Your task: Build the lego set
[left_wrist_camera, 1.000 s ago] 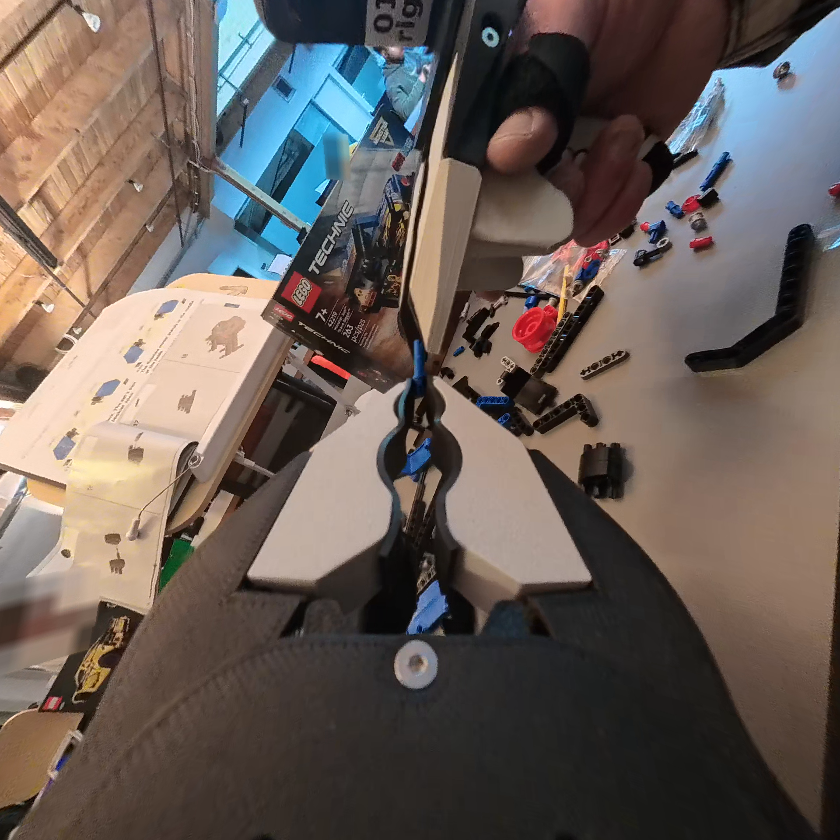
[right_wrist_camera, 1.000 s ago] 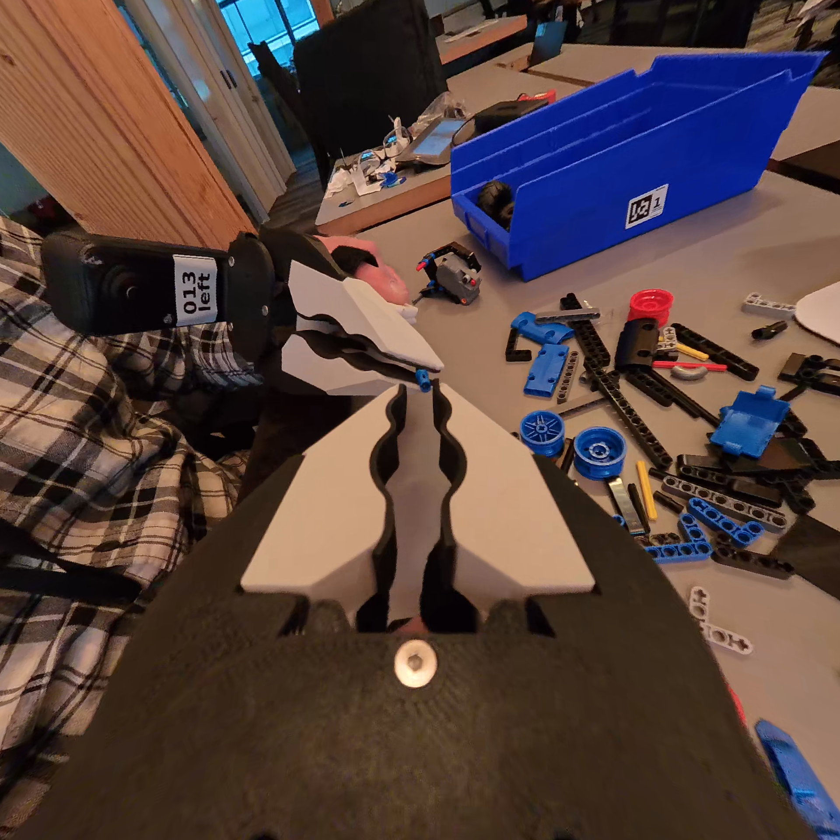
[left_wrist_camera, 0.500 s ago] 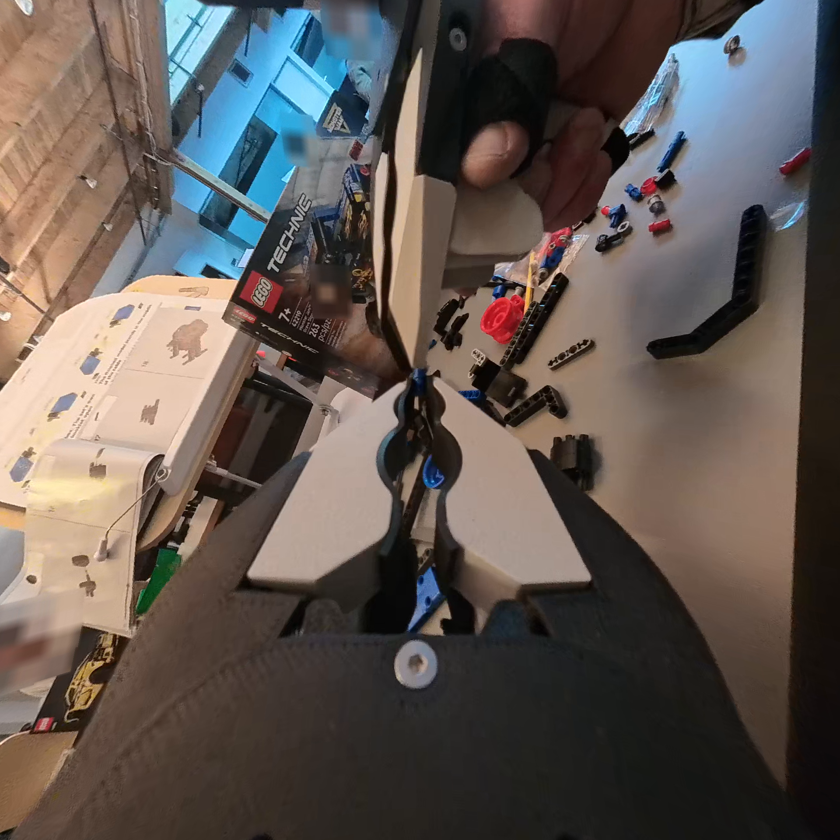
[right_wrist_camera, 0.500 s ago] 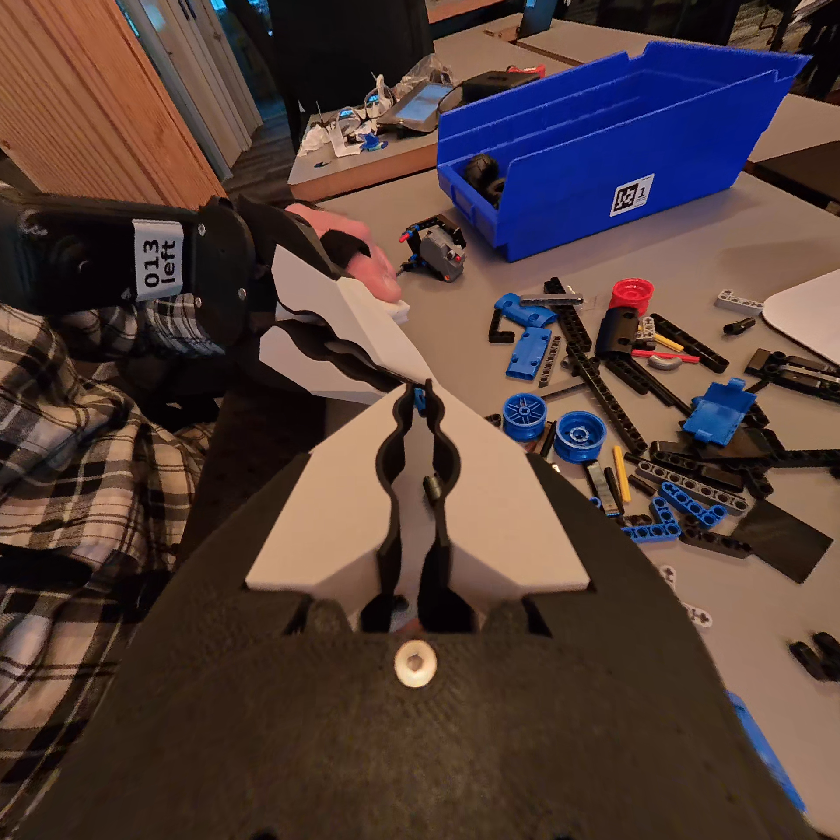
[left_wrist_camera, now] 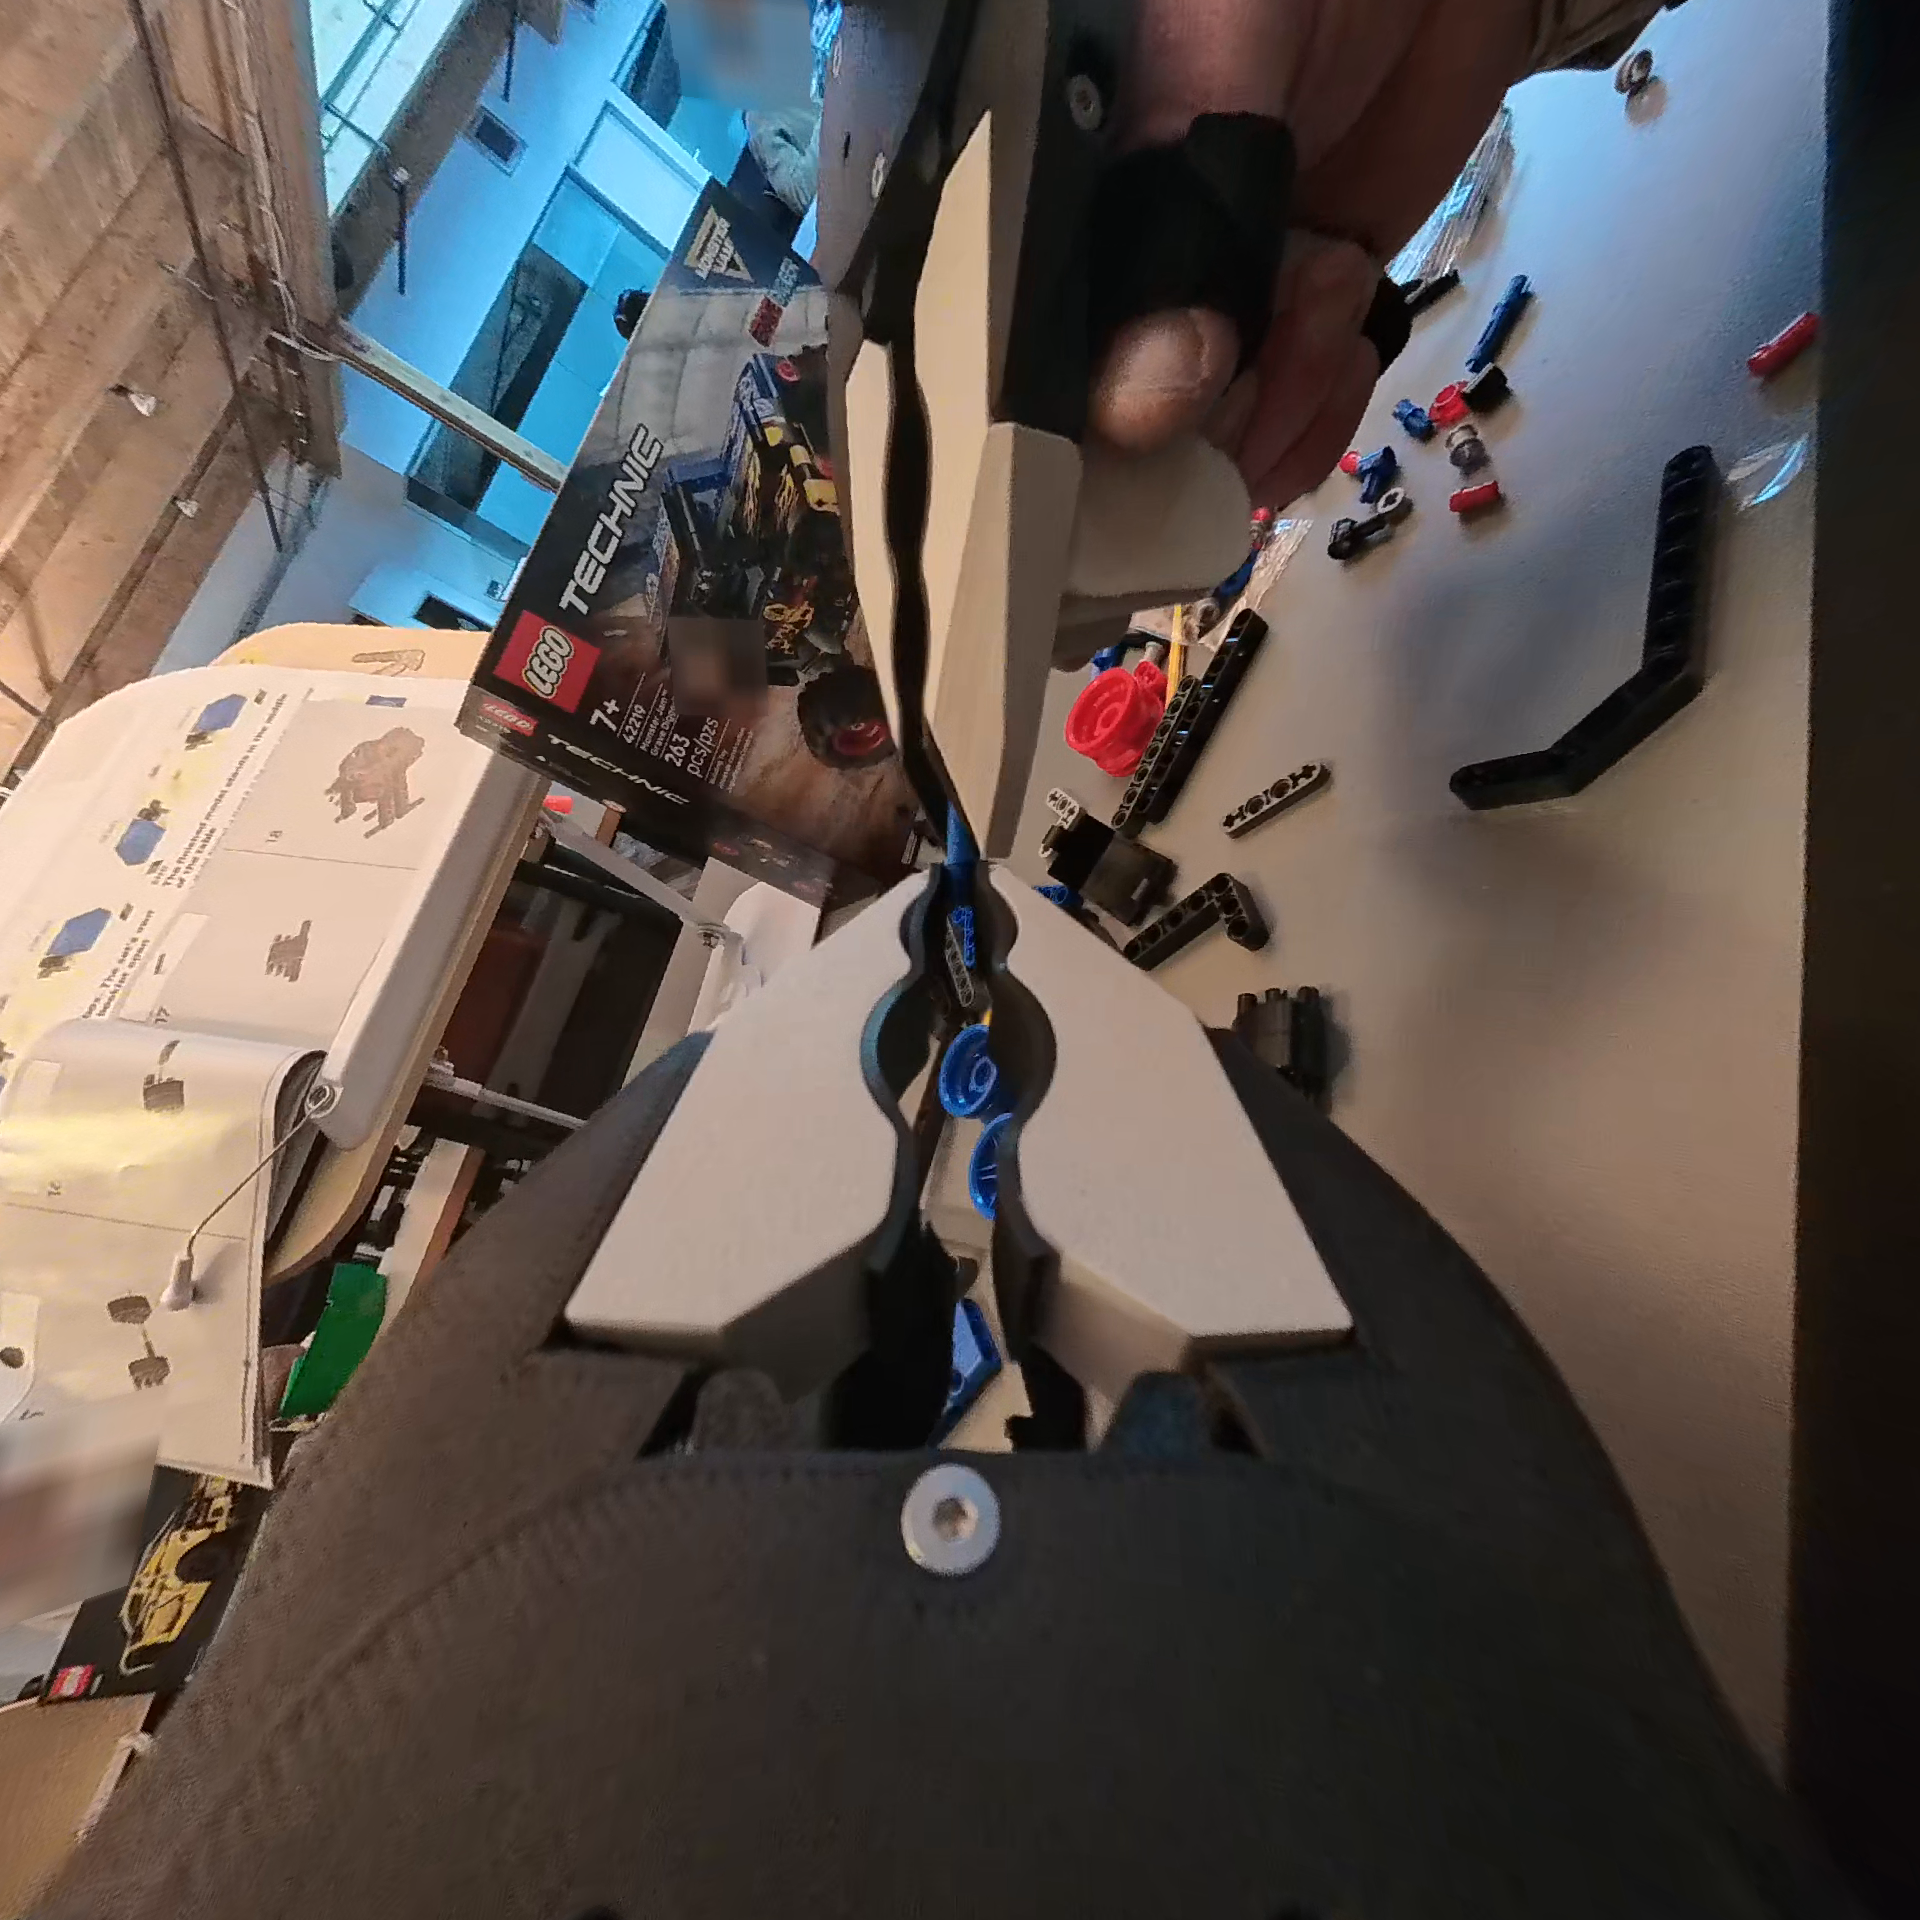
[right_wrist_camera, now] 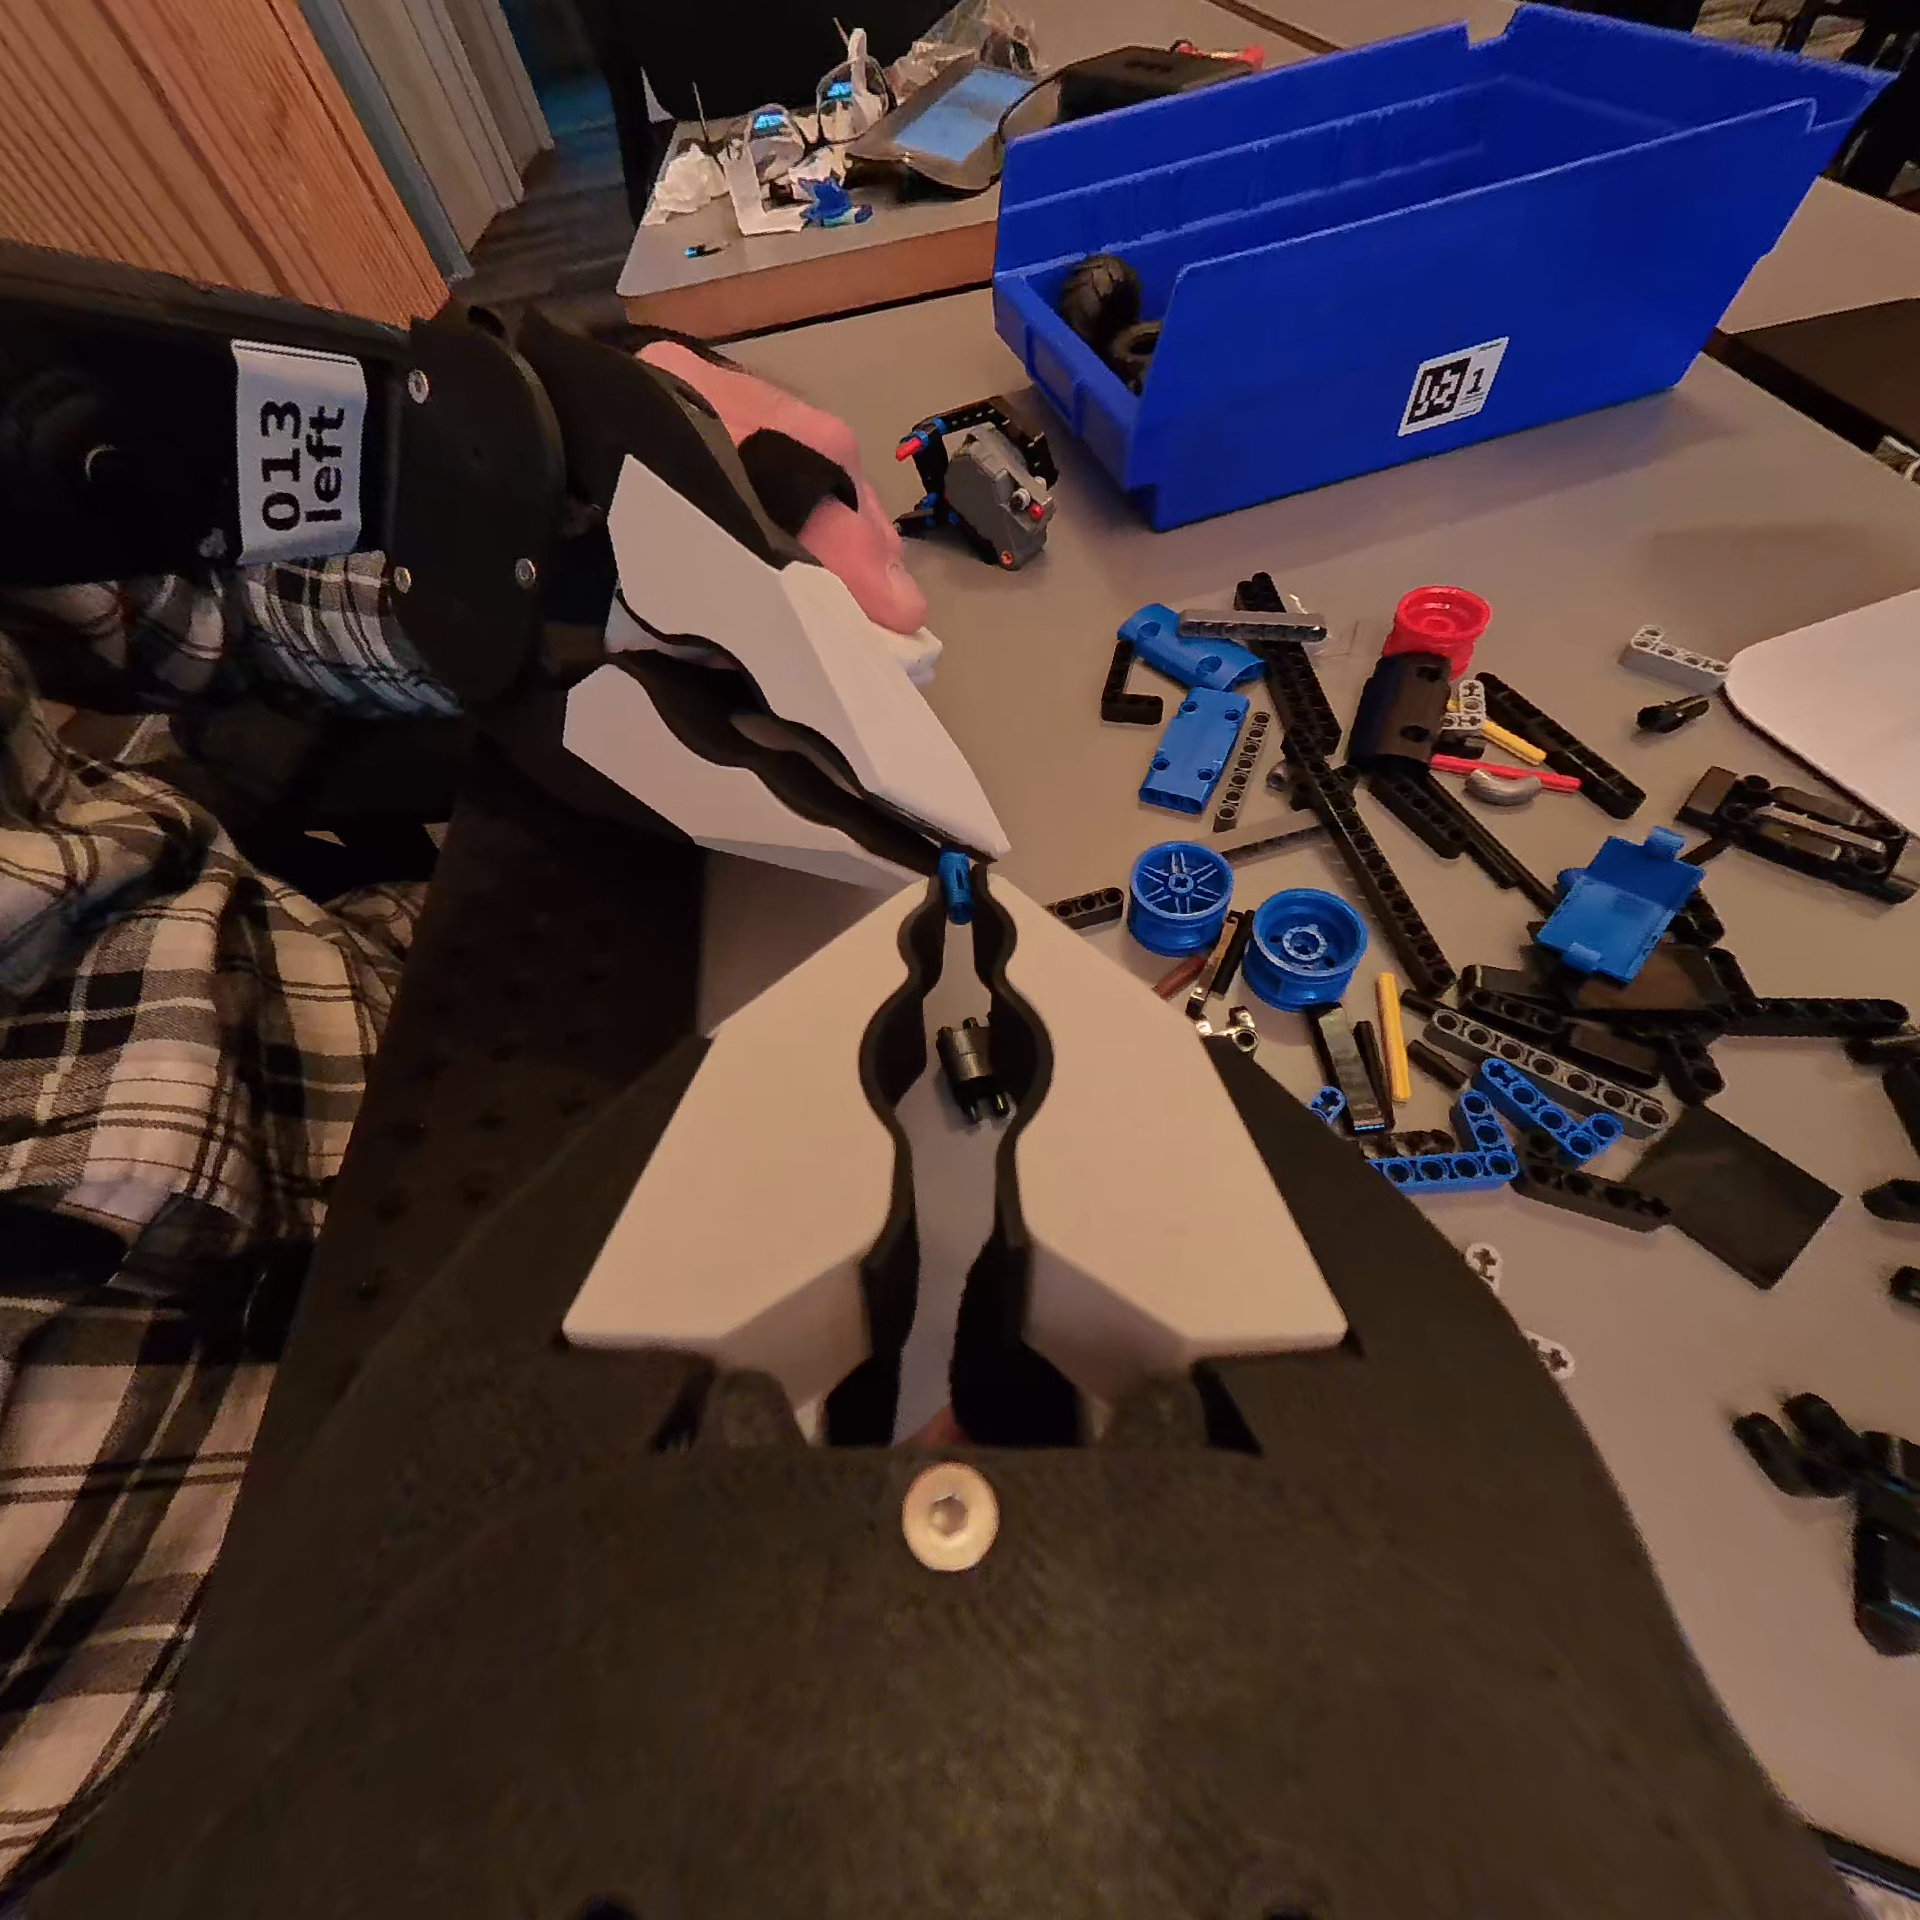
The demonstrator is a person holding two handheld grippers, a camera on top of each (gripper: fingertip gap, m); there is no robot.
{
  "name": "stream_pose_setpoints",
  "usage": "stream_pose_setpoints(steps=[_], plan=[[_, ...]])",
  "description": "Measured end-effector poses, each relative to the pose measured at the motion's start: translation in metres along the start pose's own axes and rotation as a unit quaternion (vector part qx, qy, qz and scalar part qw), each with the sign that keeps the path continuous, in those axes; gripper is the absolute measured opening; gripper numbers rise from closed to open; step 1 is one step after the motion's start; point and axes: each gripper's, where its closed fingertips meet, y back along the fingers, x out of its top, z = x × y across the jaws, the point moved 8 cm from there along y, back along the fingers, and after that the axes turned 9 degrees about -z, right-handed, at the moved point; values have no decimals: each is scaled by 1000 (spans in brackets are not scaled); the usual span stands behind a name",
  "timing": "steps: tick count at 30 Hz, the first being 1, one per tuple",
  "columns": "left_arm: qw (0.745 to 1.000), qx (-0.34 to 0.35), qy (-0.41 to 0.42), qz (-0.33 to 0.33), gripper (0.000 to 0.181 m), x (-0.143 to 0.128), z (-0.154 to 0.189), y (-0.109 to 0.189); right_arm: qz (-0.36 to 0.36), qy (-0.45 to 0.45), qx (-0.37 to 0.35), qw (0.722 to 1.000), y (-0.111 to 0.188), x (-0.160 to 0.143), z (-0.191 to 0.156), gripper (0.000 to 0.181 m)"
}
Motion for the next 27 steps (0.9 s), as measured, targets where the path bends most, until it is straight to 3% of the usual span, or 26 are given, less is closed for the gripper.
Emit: stream_pose_setpoints(steps=[5,7,10,16,19,23,27], plan=[[1000,-4,-7,-4,2,0,1,0,1,7,-5,1000,-1,-2,-1,3],[1000,-7,-15,-9,2,0,4,-1,-10,10,-19,1000,-1,-3,0,19],[1000,-9,-16,-12,1,-1,4,-1,-12,25,-24,999,-1,-2,-3,5],[1000,-16,-19,-19,1,-2,6,-2,-13,33,-30,999,-1,-2,-3,3],[998,-60,16,-23,9,-6,6,-5,-28,45,-33,998,-1,-6,-3,2],[969,-214,88,-86,39,-24,19,-18,-47,33,-46,997,1,-21,4,2],[951,-272,86,-122,41,-31,34,-24,-51,31,-43,997,1,-28,4,2]])
